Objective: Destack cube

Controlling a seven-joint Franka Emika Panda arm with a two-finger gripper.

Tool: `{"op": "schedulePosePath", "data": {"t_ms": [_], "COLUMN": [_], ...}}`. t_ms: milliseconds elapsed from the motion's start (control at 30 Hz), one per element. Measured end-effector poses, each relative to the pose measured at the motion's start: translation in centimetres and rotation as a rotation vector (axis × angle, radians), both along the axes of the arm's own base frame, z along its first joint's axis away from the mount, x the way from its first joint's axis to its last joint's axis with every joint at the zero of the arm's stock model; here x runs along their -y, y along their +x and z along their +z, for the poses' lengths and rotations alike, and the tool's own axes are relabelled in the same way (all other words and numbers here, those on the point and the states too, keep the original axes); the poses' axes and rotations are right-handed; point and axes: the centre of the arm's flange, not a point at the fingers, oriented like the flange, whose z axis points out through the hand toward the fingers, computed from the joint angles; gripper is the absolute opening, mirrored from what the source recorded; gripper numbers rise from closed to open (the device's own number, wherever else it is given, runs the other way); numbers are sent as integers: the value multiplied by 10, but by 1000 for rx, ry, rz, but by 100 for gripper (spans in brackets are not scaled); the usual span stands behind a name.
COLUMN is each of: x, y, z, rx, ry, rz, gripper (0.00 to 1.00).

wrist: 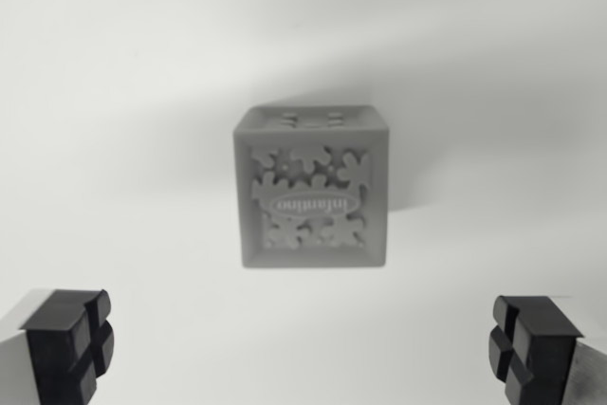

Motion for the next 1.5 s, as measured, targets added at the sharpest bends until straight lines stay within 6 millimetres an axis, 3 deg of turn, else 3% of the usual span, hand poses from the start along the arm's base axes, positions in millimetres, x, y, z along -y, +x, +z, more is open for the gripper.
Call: {"op": "schedulePosePath", "data": {"t_ms": [733,1500], "x": [0,-1], "y": [-1,-1], "z": [92,167], "rx": [2,0], "ry": [-3,-5], "rz": [2,3], "gripper": [100,100]}}
